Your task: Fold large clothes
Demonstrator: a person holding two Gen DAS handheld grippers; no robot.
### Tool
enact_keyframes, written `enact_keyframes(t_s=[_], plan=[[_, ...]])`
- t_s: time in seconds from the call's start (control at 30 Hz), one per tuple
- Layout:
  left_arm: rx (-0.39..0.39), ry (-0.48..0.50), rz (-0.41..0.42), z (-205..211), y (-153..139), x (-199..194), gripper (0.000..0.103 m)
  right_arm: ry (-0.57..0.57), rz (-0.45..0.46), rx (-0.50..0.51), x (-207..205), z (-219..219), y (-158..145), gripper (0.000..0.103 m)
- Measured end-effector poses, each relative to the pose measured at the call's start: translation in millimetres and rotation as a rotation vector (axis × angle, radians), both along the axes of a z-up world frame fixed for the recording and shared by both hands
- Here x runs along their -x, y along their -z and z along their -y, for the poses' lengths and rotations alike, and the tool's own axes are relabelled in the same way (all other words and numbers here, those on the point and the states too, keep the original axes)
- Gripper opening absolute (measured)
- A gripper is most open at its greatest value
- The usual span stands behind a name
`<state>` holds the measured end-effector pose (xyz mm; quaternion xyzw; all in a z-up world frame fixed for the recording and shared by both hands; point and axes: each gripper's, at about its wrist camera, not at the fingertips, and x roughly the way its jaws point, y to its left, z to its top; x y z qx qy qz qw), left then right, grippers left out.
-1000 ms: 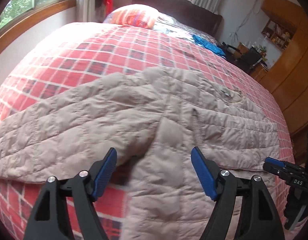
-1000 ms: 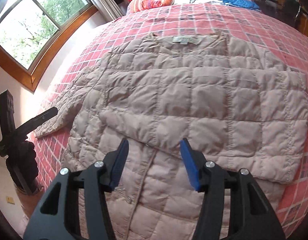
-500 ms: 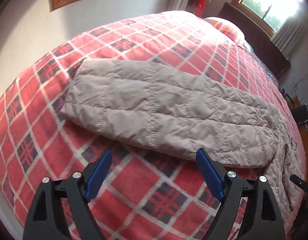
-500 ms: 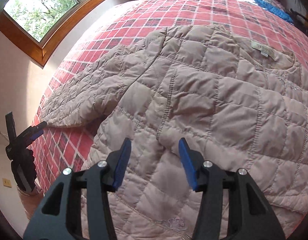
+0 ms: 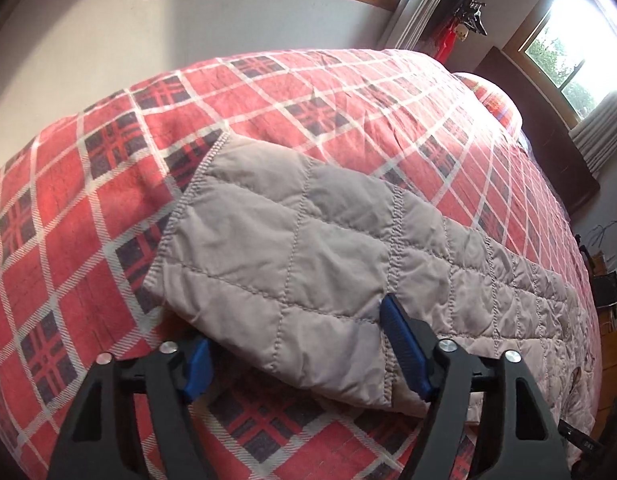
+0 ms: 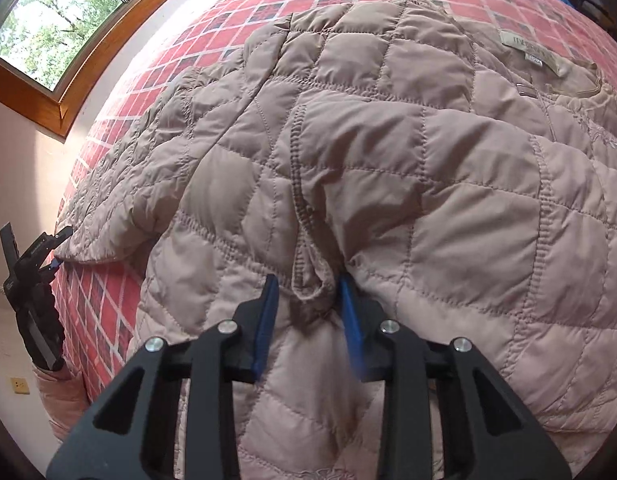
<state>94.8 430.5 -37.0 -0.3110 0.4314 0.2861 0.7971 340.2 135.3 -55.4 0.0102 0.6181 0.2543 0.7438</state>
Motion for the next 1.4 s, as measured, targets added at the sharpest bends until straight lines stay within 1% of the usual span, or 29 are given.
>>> enact_keyframes(t_s=[0.03, 0.07, 0.13, 0.2, 0.3, 0.4, 0.47, 0.63, 0.7, 0.77, 0.93, 1.1, 1.23, 1.37, 1.4], plan=[[0.007, -0.002, 0.008, -2, -1, 0, 0.036, -0.004, 0.004, 0.002, 0, 0, 0, 0.03], [0.033, -0.003, 0.024, -5, -1, 1, 0.031, -0.007, 0.008, 0.003, 1, 0, 0, 0.03], [0.051, -0.013, 0.041, -8, -1, 2, 0.016, -0.01, 0.013, 0.006, 2, 0, 0, 0.03], [0.059, -0.01, 0.057, -8, -3, 3, 0.008, -0.01, 0.014, 0.004, 2, 0, 0, 0.03], [0.023, -0.005, 0.067, 1, -12, 3, 0.006, -0.01, 0.015, 0.003, 2, -1, 0, 0.03], [-0.045, 0.028, 0.098, 19, -31, 2, 0.006, -0.01, 0.017, 0.003, 3, -1, 0, 0.03], [-0.091, 0.063, 0.118, 36, -46, -1, 0.006, -0.01, 0.017, 0.002, 2, -1, 0, 0.03], [-0.189, 0.194, 0.165, 87, -78, -15, 0.006, -0.005, 0.015, -0.003, 2, 1, 0, 0.03], [-0.195, 0.251, 0.18, 107, -85, -23, 0.006, -0.006, 0.018, -0.002, 2, 1, 0, 0.03], [-0.175, 0.309, 0.193, 125, -88, -34, 0.006, -0.003, 0.02, -0.003, 3, 1, 0, 0.03], [-0.154, 0.42, 0.201, 173, -81, -55, 0.006, -0.003, 0.024, -0.019, 3, 3, 0, 0.03], [-0.126, 0.51, 0.171, 205, -57, -68, 0.006, -0.004, 0.023, -0.033, 4, 5, 1, 0.03], [-0.109, 0.551, 0.13, 216, -36, -77, 0.006, -0.005, 0.024, -0.032, 4, 4, 1, 0.03], [-0.048, 0.576, 0.103, 216, -15, -84, 0.009, 0.001, 0.03, -0.033, 4, 6, 1, 0.03], [-0.04, 0.586, 0.095, 217, -11, -86, 0.011, 0.002, 0.03, -0.033, 4, 6, 1, 0.03]])
